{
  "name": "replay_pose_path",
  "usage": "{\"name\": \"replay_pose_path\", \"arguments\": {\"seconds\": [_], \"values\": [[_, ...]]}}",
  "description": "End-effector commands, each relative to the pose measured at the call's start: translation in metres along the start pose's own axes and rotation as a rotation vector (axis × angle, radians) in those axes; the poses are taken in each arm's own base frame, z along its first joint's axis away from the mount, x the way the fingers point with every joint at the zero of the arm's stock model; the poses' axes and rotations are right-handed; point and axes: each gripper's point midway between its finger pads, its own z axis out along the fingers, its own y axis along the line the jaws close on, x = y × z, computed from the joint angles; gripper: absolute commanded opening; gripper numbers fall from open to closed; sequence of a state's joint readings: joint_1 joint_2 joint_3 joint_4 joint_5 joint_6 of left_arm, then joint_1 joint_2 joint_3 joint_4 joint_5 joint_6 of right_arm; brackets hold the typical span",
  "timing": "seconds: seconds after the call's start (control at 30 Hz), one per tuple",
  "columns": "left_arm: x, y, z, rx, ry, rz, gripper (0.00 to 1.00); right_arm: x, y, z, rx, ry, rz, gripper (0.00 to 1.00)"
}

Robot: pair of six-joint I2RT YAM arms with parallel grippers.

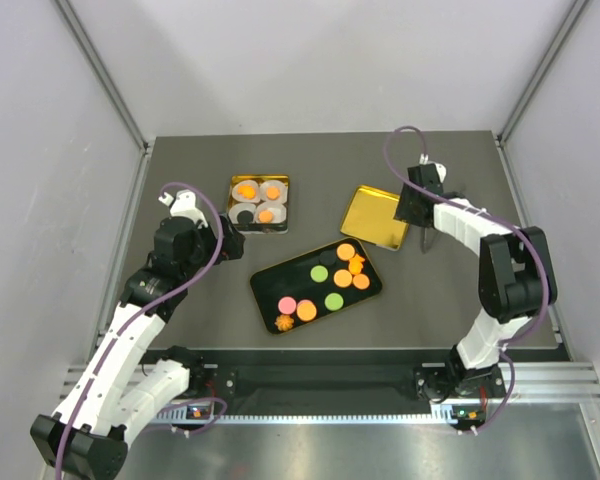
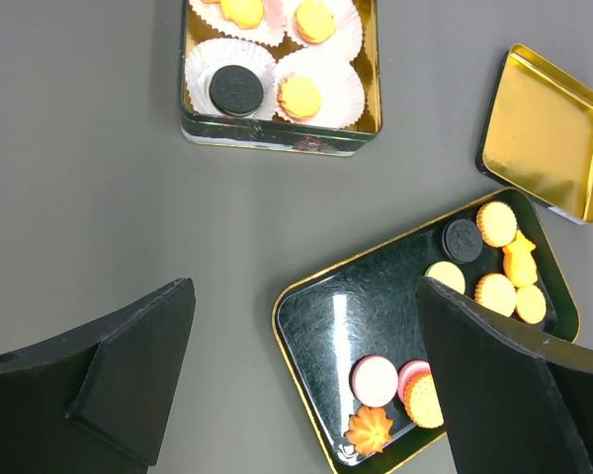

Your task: Pack the cookies

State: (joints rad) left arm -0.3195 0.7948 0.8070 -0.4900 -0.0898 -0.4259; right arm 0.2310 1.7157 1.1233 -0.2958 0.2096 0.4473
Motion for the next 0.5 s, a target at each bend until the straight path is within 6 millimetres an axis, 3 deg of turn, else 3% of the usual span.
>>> {"name": "replay_pose_path", "arguments": {"seconds": [0.0,0.23,0.47], "values": [[-0.010,-0.005,0.003,0.020,-0.040,-0.016,0.98,-0.004,0.000,0.008,0.016,-0.028,0.035,0.47],[-0.010,-0.004,0.004,0.015,-0.037,-0.016,0.98,0.015,0.002,0.028,0.013,0.030,0.033,0.40],[-0.005,-0.003,0.009,0.007,-0.017,-0.018,0.98,0.021,0.000,0.034,0.017,0.037,0.031,0.31]]}}
